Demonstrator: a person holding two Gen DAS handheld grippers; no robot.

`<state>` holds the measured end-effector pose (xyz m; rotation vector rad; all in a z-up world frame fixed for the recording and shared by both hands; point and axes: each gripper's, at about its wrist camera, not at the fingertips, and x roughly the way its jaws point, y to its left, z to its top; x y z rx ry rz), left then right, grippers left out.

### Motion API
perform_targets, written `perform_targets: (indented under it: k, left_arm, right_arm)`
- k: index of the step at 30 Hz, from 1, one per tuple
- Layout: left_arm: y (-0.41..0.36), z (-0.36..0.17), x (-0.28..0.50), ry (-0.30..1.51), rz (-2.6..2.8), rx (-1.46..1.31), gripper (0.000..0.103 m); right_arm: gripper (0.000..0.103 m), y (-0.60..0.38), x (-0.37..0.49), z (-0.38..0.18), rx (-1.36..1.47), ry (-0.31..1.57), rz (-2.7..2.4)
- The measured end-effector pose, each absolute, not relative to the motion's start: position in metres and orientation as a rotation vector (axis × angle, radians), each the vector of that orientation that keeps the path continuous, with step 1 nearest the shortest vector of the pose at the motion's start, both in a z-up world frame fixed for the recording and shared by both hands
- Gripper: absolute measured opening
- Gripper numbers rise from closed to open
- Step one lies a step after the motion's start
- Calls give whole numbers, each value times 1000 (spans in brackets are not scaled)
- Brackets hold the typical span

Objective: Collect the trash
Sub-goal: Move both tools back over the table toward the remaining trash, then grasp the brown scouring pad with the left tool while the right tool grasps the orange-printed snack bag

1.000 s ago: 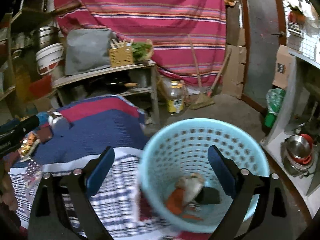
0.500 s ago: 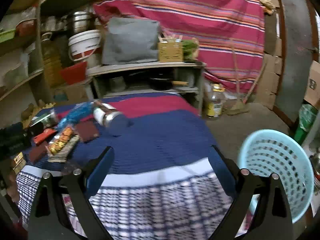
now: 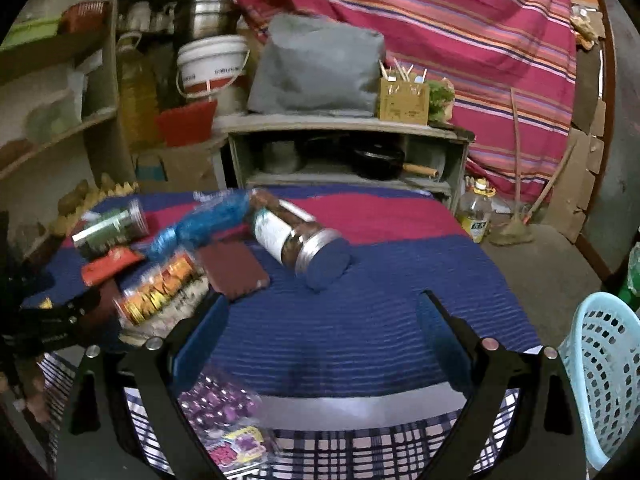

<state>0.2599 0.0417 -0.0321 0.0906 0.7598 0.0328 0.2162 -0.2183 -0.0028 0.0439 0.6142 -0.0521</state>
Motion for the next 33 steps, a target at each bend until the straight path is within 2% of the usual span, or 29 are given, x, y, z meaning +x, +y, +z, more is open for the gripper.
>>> perform_targets:
  k: [10, 21, 23, 26, 33]
  left_arm:
    - [53, -57, 278, 900, 4, 30, 97]
    - [56, -64, 292, 949, -21, 17, 97]
    - [54, -63, 290, 949, -25, 21, 93]
    - [45, -60, 283, 938, -40, 64, 79]
    - [38, -49, 267, 920, -21, 82, 76]
  right_arm:
    - [93, -244, 220, -21, 122, 680, -68]
    - [93, -242, 222, -21, 131, 676, -50]
    - [93, -242, 222, -21, 133, 675, -46]
    - [93, -240, 223, -22, 135, 674, -40]
    - [93, -232, 226, -25, 125, 682, -27]
